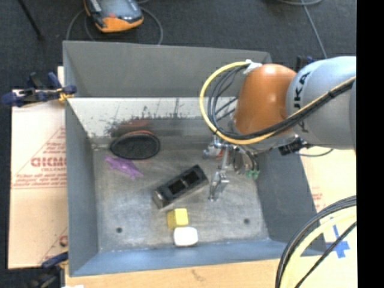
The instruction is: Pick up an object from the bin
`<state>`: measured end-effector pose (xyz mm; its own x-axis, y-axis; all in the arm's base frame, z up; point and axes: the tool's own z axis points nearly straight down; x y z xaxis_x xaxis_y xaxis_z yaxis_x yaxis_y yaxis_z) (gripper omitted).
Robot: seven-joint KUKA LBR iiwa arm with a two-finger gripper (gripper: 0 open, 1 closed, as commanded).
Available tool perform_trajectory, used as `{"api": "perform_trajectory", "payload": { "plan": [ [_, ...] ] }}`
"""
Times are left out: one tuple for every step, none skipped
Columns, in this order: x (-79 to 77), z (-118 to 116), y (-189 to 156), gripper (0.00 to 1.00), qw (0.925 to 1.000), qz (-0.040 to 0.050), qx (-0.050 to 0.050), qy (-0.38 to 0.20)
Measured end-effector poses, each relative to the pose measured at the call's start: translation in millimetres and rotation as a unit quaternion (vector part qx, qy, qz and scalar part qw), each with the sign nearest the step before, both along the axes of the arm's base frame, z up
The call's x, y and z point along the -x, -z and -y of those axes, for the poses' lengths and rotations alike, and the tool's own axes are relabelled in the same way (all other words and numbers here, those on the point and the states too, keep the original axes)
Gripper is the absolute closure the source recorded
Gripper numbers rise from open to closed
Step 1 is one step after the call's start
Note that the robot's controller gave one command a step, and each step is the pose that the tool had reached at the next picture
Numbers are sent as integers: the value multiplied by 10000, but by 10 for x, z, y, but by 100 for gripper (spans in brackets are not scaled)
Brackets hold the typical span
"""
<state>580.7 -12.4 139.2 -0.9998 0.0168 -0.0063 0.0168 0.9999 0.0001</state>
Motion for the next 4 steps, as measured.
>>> {"api": "perform_trajectory", "payload": {
  "plan": [
    [-67,-170,391,0,10000,-8,23,85],
    [-341,-201,525,100,9830,-21,-38,-1835],
    [-341,-201,525,100,9831,-21,-38,-1831],
    [-21,-178,-776,100,9797,-32,9,-2005]
  ]
}}
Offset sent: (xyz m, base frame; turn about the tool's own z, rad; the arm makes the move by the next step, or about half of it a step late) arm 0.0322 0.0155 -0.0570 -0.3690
